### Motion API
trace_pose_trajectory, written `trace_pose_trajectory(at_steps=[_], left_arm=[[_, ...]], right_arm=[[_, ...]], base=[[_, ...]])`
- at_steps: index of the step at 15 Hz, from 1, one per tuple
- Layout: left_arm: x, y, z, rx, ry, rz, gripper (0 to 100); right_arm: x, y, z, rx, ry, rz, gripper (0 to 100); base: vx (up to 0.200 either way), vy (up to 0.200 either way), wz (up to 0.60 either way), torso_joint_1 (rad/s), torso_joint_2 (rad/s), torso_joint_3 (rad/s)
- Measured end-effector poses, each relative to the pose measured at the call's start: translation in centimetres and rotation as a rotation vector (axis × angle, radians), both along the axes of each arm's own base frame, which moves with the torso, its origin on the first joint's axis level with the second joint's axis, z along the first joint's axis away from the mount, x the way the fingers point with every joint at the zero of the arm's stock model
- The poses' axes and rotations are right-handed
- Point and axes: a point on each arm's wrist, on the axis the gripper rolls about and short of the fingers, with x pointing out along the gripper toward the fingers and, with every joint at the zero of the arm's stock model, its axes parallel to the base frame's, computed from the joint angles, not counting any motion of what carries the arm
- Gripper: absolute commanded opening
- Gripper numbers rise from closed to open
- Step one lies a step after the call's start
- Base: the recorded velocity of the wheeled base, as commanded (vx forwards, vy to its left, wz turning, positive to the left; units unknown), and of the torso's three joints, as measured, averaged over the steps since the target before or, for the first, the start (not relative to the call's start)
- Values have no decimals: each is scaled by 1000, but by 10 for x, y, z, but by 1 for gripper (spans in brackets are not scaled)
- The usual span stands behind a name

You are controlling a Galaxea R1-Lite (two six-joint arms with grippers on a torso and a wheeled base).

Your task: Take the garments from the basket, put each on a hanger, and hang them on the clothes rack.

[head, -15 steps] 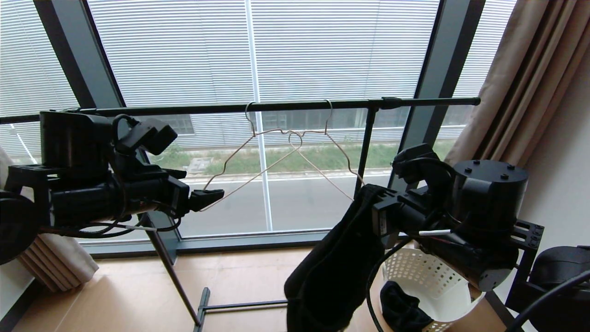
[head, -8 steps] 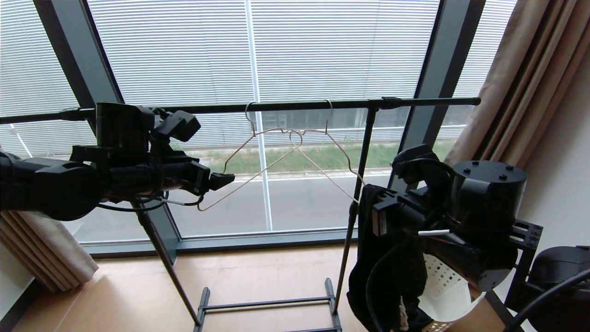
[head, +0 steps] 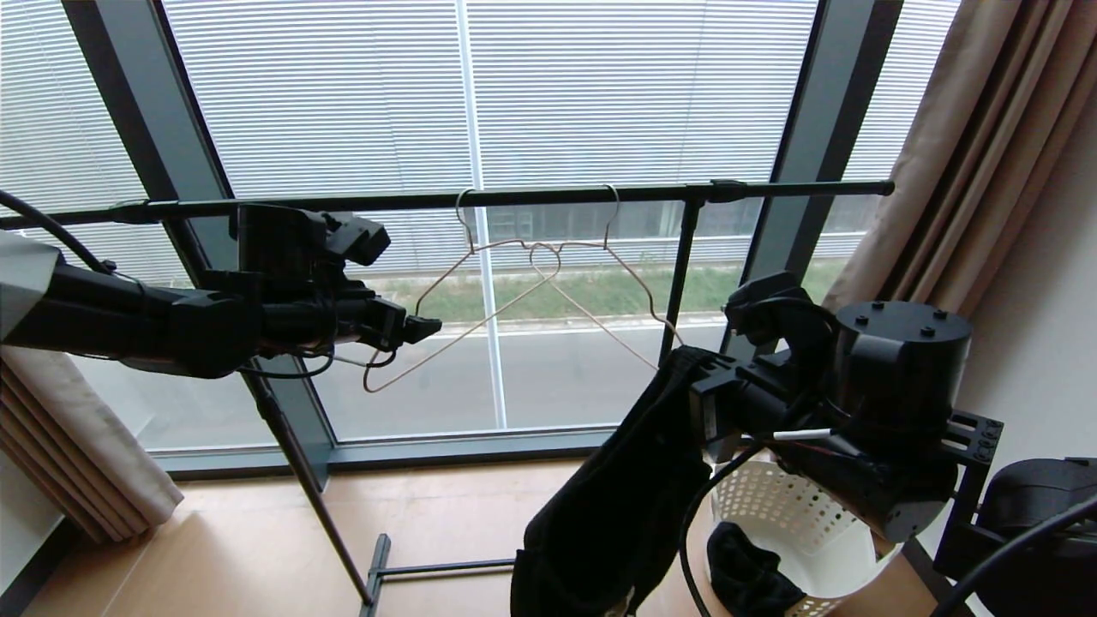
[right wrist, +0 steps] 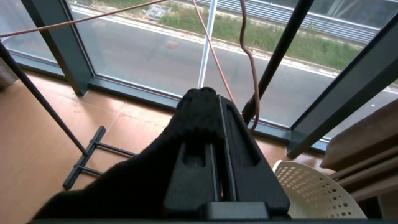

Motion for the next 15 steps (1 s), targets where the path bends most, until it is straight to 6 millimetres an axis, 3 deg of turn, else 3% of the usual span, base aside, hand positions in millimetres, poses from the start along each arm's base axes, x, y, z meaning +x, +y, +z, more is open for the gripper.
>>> trace_pose_trajectory(at_steps=[11,12,15], left_arm=[[32,-9,-16,-1,-6,-7,100],[34,-11,-17,-1,-7,-10,0],[36,-12,-20,0,-1,-9,0]], right_arm=[[1,1,-4,-7,8,0,0],[2,1,-4,-8,9,0,0],[2,2,-5,-9,12,0,0]], base=[[0,0,0,0,0,0],[0,0,0,0,0,0],[0,0,0,0,0,0]])
